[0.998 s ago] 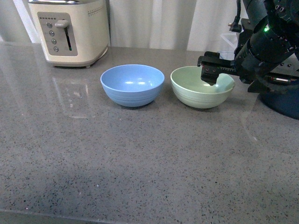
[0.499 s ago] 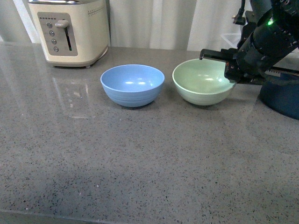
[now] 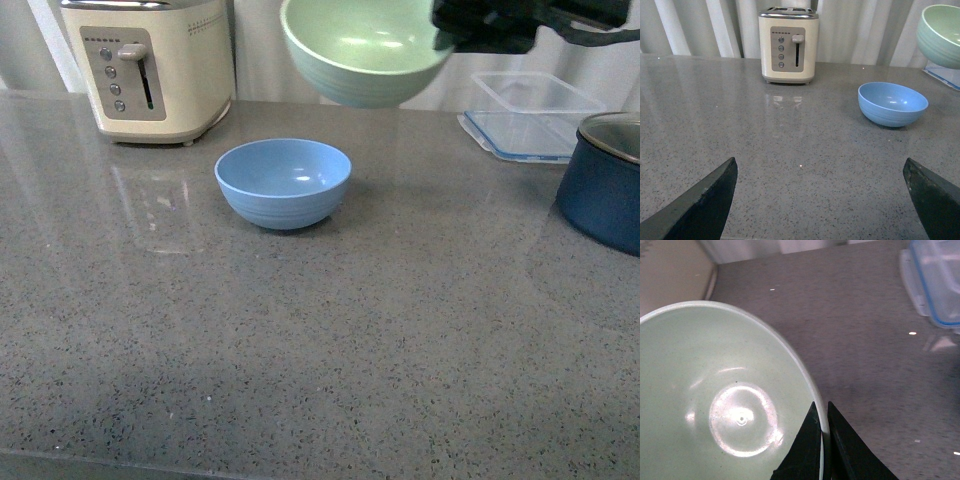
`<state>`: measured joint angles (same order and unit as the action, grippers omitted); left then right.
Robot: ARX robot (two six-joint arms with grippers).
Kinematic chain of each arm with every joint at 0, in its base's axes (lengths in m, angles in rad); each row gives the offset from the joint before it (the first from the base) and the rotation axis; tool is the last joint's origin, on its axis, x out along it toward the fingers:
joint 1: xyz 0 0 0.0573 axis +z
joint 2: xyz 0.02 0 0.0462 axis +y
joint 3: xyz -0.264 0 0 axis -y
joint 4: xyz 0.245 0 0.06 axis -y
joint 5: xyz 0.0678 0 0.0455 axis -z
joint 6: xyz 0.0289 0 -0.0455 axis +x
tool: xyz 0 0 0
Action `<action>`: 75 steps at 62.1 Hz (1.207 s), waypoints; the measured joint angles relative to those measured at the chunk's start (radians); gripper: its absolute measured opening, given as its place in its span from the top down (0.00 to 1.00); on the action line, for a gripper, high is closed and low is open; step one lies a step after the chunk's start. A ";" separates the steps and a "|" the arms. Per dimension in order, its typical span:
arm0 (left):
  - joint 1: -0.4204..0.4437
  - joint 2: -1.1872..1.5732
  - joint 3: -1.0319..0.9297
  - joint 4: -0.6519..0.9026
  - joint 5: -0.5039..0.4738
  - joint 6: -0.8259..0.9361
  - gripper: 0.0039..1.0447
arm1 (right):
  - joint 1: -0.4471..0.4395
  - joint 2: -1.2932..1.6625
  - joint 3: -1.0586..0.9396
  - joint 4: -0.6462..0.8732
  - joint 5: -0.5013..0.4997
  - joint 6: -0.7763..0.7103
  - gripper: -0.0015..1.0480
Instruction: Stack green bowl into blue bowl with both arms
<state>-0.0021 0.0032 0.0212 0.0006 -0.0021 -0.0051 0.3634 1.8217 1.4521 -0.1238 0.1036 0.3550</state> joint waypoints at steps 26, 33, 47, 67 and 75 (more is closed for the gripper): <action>0.000 0.000 0.000 0.000 0.000 0.000 0.06 | 0.092 0.161 0.108 0.007 0.025 -0.015 0.99; 0.000 0.000 0.000 0.000 0.000 0.000 0.06 | 0.095 0.218 0.141 -0.010 0.036 -0.015 0.99; 0.000 0.000 0.000 0.000 0.000 0.000 0.06 | 0.097 0.271 0.144 -0.020 0.063 -0.020 0.99; 0.000 0.000 0.000 0.000 0.000 0.000 0.06 | 0.080 0.216 0.094 0.031 0.021 -0.022 0.60; 0.000 0.000 0.000 0.000 0.000 0.000 0.06 | 0.045 0.082 -0.032 0.155 -0.053 -0.002 0.40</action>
<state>-0.0021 0.0032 0.0212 0.0006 -0.0021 -0.0051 0.4084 1.9041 1.4204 0.0311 0.0509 0.3527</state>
